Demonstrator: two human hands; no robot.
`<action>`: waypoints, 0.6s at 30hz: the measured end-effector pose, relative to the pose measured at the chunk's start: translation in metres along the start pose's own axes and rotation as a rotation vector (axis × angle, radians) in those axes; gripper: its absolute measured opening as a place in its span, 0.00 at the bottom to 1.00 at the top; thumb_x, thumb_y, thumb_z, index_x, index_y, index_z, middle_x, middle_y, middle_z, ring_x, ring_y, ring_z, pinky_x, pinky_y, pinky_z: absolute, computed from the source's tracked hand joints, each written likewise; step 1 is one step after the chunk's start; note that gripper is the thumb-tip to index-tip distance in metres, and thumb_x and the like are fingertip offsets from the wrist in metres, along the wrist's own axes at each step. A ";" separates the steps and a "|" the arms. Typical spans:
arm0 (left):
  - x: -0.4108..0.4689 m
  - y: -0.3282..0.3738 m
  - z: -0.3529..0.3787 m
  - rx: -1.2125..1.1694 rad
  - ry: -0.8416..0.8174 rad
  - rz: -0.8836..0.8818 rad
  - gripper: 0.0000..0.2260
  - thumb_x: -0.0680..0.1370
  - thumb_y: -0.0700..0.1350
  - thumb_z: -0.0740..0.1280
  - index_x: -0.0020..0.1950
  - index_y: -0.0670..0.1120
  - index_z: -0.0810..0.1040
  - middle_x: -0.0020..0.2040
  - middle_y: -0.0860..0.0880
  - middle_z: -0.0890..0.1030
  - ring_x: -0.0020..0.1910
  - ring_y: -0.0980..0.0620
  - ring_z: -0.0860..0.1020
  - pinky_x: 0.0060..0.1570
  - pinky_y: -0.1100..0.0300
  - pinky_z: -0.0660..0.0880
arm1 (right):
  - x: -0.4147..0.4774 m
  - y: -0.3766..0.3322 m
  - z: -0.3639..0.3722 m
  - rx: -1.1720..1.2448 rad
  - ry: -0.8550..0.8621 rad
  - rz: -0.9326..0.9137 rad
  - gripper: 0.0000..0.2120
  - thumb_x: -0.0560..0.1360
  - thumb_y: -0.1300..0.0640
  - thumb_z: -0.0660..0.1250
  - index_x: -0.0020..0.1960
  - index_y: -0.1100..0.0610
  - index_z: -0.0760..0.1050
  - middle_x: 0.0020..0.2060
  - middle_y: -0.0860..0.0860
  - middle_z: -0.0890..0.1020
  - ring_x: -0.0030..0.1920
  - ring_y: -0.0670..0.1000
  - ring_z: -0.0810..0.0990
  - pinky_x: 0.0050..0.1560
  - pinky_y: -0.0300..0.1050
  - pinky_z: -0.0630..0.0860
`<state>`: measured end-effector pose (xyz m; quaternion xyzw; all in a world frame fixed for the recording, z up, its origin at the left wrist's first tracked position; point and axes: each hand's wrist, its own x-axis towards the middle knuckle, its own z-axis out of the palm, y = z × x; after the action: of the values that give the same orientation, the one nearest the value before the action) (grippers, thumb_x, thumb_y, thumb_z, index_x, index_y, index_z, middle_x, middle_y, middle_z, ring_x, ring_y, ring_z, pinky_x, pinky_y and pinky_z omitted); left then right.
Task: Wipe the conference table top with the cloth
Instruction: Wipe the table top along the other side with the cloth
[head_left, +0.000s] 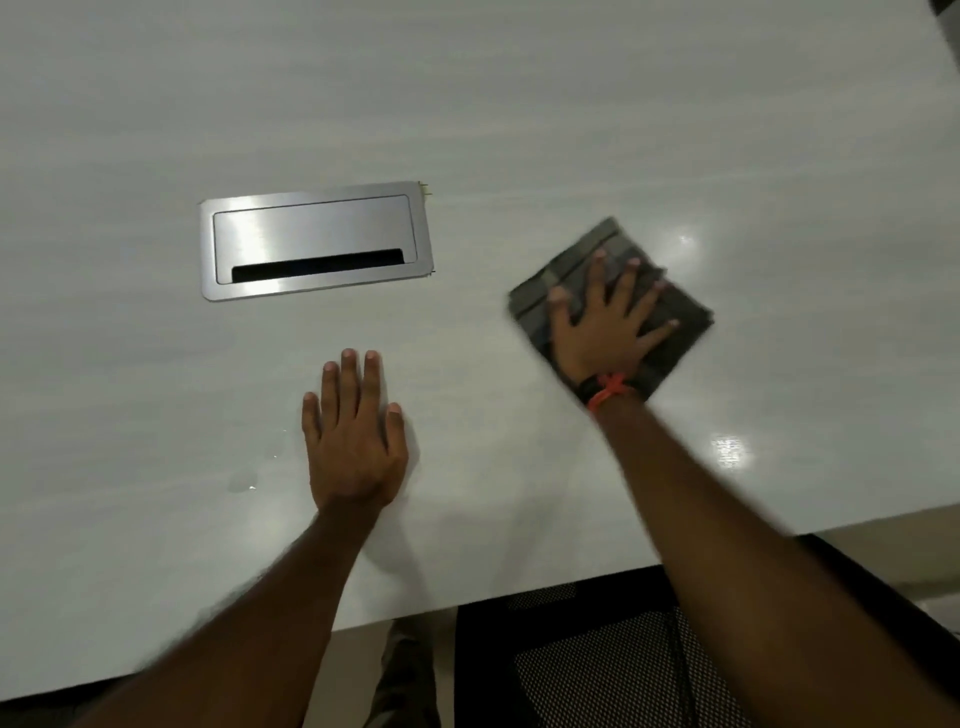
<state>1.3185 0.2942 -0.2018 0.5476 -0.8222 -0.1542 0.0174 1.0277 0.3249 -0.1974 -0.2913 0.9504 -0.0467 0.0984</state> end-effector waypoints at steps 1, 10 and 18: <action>0.000 0.000 0.000 -0.005 -0.003 0.001 0.28 0.82 0.56 0.45 0.82 0.51 0.46 0.82 0.49 0.46 0.81 0.49 0.43 0.78 0.46 0.44 | -0.026 -0.010 0.008 -0.014 -0.022 -0.102 0.38 0.77 0.28 0.43 0.83 0.42 0.48 0.83 0.54 0.49 0.81 0.65 0.44 0.71 0.81 0.40; 0.001 0.000 -0.001 -0.013 0.001 -0.004 0.28 0.82 0.55 0.45 0.82 0.52 0.46 0.82 0.49 0.46 0.81 0.50 0.44 0.78 0.46 0.43 | -0.008 0.031 -0.007 -0.003 -0.069 -0.040 0.37 0.77 0.26 0.45 0.82 0.39 0.45 0.83 0.52 0.46 0.82 0.63 0.42 0.72 0.79 0.44; 0.001 -0.002 0.002 -0.018 0.018 0.015 0.27 0.83 0.55 0.45 0.82 0.51 0.46 0.82 0.48 0.46 0.81 0.48 0.44 0.78 0.45 0.45 | -0.092 0.016 0.013 -0.089 -0.136 -0.519 0.37 0.76 0.26 0.49 0.81 0.35 0.46 0.83 0.47 0.45 0.82 0.59 0.42 0.74 0.76 0.40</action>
<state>1.3191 0.2930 -0.2045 0.5426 -0.8247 -0.1566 0.0308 1.0971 0.3894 -0.1980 -0.5317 0.8362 -0.0087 0.1341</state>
